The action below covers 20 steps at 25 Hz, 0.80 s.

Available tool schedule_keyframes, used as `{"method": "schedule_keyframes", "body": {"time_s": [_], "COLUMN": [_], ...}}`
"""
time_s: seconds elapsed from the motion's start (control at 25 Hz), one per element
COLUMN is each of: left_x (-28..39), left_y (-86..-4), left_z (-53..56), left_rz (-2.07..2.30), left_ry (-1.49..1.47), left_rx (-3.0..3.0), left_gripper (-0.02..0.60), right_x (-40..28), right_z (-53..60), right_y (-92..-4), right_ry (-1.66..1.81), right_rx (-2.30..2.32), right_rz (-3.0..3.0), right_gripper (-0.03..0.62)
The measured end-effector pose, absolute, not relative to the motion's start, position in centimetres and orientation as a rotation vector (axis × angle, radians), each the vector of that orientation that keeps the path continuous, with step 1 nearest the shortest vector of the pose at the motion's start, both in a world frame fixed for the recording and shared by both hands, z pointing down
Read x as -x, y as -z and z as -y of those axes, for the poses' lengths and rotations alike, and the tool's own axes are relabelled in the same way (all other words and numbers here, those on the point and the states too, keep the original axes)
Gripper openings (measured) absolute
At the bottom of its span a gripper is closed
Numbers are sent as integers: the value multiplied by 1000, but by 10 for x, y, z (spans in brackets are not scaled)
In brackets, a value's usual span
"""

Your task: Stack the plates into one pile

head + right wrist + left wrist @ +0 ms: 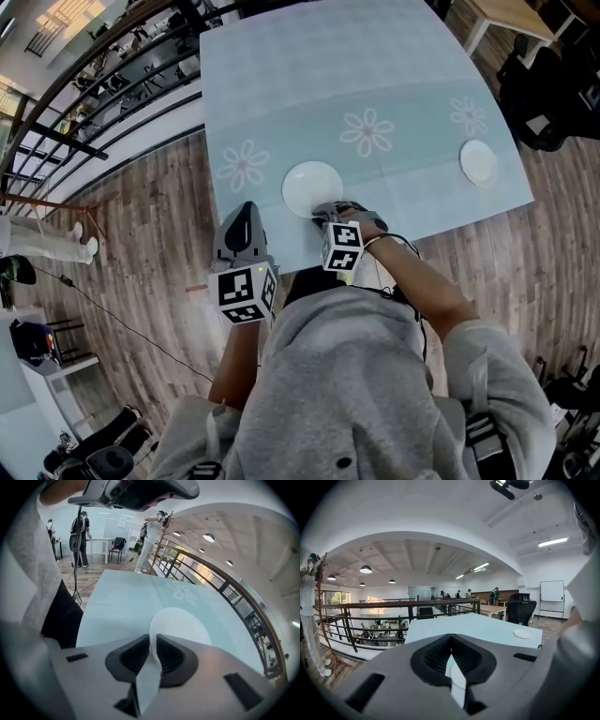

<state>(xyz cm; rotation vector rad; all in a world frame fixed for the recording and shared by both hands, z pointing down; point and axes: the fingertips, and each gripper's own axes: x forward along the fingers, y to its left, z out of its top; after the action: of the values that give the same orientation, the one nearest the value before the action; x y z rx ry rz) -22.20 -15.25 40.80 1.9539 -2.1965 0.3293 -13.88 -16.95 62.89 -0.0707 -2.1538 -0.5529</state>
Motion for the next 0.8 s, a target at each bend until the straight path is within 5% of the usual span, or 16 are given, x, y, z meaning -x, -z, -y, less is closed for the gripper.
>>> {"method": "schedule_keyframes", "body": {"time_s": [0.28, 0.8], "left_x": [227, 206], "left_y": [-407, -416], "left_z": [156, 198], "left_rz": [2179, 2055], "left_ry": [-339, -399], "left_rx": [-1963, -2081], "left_gripper": [18, 18], "right_x": [143, 1], "right_z": [177, 299], "right_y": [-605, -557], "right_ry": [328, 188], "right_rx": [-4, -521], "right_rz": [2294, 2288], "right_gripper": [147, 147]}}
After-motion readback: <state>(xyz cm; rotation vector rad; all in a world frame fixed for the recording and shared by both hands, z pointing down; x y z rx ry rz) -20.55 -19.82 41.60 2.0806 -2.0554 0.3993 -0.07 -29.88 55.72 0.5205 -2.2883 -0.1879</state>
